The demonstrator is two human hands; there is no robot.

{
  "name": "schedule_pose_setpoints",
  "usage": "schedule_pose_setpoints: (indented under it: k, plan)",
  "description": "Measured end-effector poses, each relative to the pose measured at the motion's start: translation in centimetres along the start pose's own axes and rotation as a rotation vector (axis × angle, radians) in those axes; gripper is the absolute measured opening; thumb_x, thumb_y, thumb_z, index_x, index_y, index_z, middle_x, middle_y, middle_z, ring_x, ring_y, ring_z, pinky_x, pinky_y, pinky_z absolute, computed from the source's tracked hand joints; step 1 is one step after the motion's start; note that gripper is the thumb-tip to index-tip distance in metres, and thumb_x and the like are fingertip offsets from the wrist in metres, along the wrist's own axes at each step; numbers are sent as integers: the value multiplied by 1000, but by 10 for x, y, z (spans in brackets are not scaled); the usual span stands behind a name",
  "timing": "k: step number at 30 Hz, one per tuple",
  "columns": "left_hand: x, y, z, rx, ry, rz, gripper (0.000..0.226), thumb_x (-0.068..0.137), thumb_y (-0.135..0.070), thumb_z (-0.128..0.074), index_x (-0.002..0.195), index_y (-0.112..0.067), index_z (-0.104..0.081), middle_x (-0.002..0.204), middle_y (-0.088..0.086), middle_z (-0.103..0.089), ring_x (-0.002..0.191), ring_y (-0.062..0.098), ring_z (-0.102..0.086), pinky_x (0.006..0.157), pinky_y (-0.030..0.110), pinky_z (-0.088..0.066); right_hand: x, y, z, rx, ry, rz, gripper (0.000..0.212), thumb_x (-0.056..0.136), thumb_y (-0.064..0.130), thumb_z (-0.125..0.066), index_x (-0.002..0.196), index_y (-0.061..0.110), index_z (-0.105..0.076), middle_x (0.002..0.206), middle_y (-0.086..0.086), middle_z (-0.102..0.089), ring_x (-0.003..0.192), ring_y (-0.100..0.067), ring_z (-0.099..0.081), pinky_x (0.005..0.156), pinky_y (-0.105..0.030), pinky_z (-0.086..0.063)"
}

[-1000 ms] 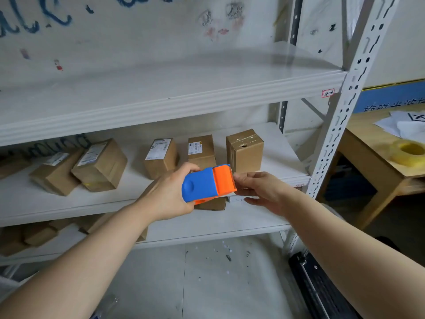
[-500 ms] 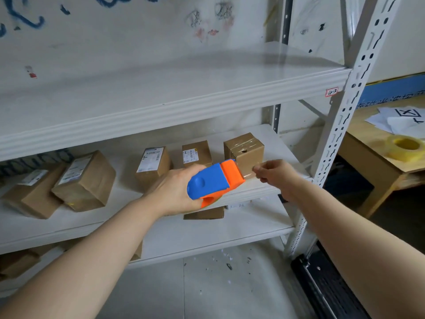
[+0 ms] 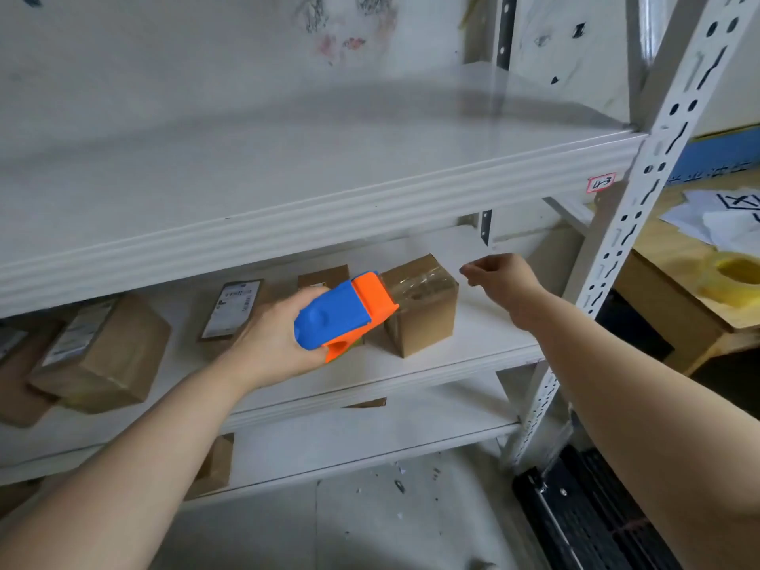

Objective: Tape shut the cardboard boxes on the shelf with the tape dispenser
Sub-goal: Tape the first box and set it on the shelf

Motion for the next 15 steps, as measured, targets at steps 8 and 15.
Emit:
schedule_pose_setpoints:
  k: [8, 15]
  plan:
    - [46, -14, -14, 27, -16, 73, 65, 46, -56, -56, 110, -47, -55, 97, -25, -66, 88, -6, -60, 70, 5, -41, 66, -15, 1, -70, 110, -9, 13, 89, 29, -62, 86, 20, -69, 81, 6, -66, 81, -16, -57, 67, -25, -42]
    - [61, -18, -27, 56, 4, 92, 70, 45, -57, -54, 114, -44, -56, 99, -21, -66, 88, 0, -61, 69, 4, -40, 91, -29, 1, -84, 175, -20, 15, 90, 30, -62, 83, 18, -69, 83, 3, -66, 78, -17, -55, 71, -27, -42]
Point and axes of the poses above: each hand's wrist, its own x-axis towards the middle knuckle, its own z-axis out of the back of the hand, y = z × x, the point moved 3 cm from there along x, towards the middle knuckle
